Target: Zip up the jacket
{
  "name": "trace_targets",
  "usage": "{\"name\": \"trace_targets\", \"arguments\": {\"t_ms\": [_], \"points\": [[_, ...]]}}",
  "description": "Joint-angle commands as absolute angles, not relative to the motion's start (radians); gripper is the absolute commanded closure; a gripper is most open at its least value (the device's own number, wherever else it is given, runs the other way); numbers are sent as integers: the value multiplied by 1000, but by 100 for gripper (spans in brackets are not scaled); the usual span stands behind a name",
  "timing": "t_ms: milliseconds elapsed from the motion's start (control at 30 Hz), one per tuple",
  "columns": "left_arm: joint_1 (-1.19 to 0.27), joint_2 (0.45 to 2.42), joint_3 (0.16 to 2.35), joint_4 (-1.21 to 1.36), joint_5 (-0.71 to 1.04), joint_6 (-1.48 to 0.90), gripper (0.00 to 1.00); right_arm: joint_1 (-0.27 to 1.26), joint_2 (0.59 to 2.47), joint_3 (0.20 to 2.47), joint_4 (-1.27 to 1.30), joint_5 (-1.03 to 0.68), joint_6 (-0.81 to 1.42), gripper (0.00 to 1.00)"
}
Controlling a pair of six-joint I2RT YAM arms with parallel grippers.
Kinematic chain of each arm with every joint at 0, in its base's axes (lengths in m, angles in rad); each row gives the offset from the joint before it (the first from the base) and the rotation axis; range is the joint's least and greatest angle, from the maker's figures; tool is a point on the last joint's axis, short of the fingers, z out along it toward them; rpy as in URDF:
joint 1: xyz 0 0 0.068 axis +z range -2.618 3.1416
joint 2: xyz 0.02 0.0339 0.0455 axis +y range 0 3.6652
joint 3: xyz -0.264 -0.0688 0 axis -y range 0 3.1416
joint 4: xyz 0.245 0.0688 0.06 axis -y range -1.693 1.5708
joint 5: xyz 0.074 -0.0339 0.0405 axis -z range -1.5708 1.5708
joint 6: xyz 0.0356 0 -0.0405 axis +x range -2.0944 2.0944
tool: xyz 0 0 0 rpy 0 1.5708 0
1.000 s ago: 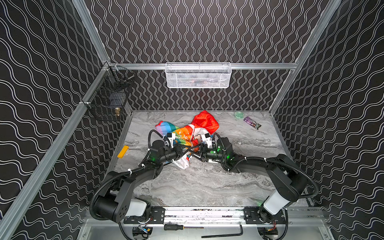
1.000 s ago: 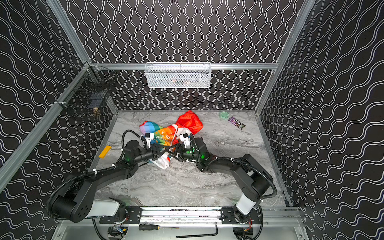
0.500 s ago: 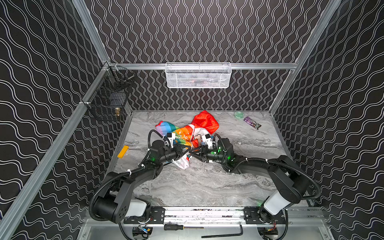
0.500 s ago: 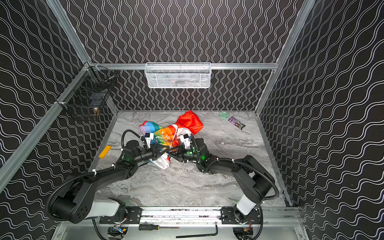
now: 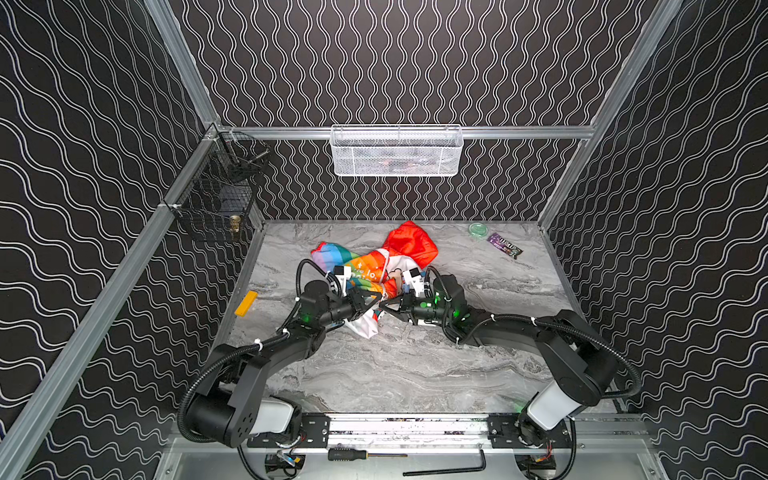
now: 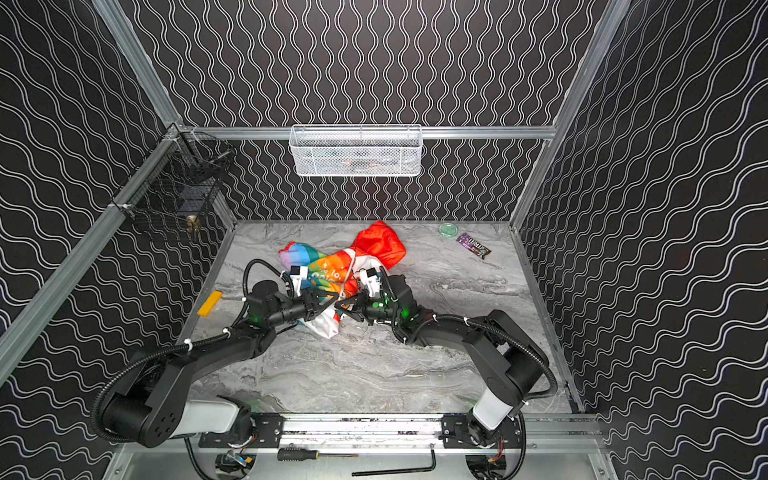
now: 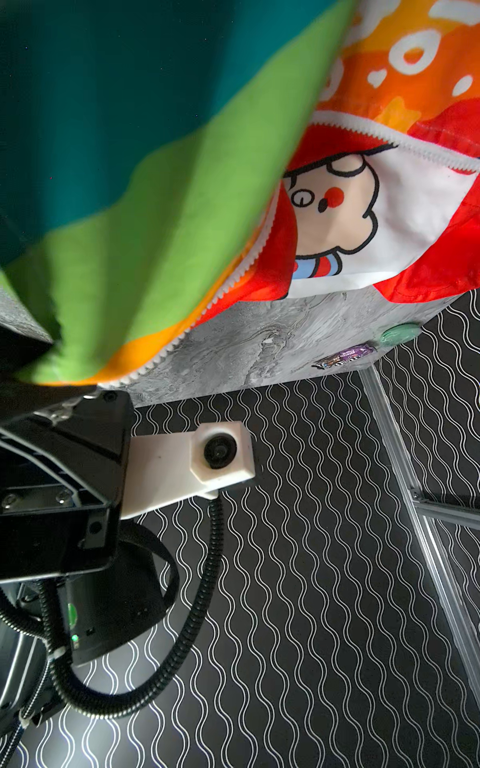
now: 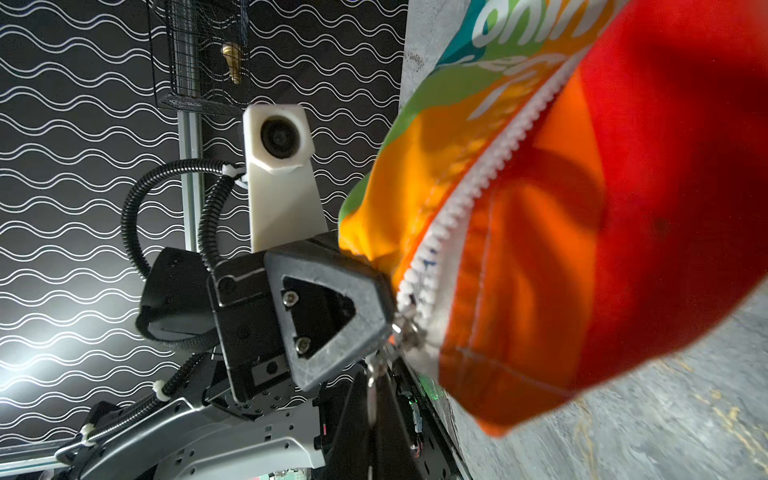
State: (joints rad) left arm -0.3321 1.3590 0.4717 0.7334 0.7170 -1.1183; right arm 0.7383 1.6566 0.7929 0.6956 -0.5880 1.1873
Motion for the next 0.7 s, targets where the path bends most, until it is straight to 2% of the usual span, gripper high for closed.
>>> {"name": "trace_targets", "arguments": {"t_ms": [0,233,667], "points": [[-330,1343,485,686,732,-1064,100,727,1663,812,697,-590,1191,100],[-329,1309,497,587,737,-1004,100,697,1687,859,658,-611,1190,100],[-330,1331,489,590,771,-1002,100,661,1730,897,690,-640,1220,100]]}}
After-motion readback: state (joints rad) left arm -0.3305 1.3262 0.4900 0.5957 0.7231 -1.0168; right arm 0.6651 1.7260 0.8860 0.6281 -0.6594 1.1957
